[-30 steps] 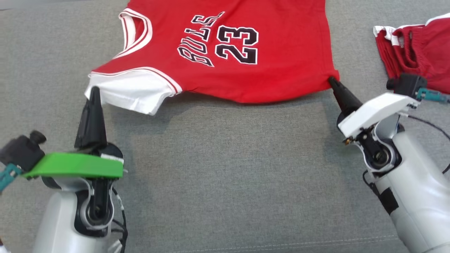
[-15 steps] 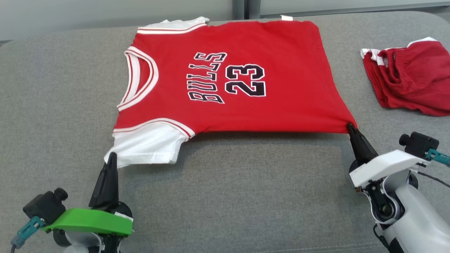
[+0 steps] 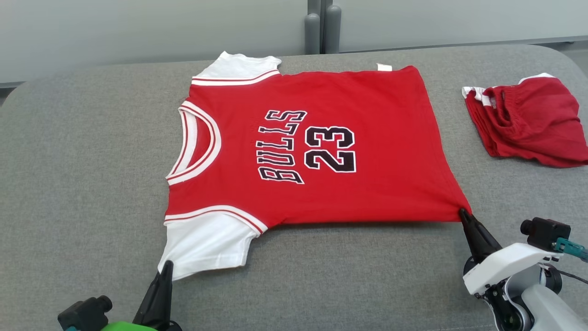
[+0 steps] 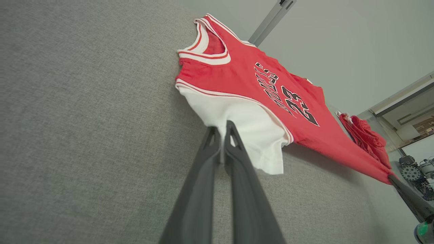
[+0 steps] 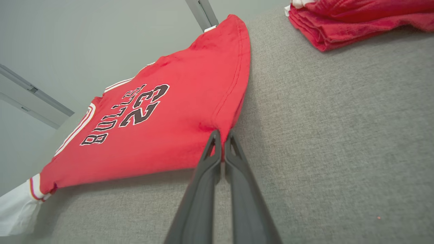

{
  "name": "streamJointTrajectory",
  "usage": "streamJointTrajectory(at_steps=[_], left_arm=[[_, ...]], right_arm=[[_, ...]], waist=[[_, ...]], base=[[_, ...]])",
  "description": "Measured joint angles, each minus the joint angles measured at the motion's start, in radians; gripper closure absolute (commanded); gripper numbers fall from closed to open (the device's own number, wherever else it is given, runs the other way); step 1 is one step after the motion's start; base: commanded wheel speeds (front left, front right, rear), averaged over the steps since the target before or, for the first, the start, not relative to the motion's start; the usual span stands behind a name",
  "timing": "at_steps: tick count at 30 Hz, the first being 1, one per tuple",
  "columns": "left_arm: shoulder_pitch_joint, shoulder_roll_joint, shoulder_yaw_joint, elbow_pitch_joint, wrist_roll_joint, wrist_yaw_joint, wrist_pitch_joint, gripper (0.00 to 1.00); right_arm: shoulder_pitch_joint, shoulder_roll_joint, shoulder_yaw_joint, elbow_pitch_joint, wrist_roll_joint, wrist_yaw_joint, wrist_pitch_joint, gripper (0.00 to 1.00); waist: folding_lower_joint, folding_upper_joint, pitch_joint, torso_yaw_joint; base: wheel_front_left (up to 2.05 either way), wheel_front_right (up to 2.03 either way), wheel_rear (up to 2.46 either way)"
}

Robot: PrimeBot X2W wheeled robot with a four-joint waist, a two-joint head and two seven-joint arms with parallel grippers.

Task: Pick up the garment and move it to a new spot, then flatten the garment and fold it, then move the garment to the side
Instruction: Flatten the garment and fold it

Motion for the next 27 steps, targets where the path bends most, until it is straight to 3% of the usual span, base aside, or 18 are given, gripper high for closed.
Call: streamJointTrajectory(at_steps=[13, 27], left_arm=[[0.089, 0.013, -0.005, -0.035, -0.002, 0.000, 0.021, 1.00], [0.082, 0.013, -0.035, 0.075, -0.003, 0.001, 0.073, 1.00]], right_arm=[[0.082, 0.007, -0.012, -0.014, 0.004, -0.003, -0.009, 1.00], [0.078, 0.030, 0.006, 0.045, -0.003, -0.003, -0.009, 1.00]], waist=[[0.0000, 0.0000, -0.020, 0.007], [0.0000, 0.0000, -0.013, -0.007]], base=[[0.00, 0.00, 0.00], [0.00, 0.00, 0.00]])
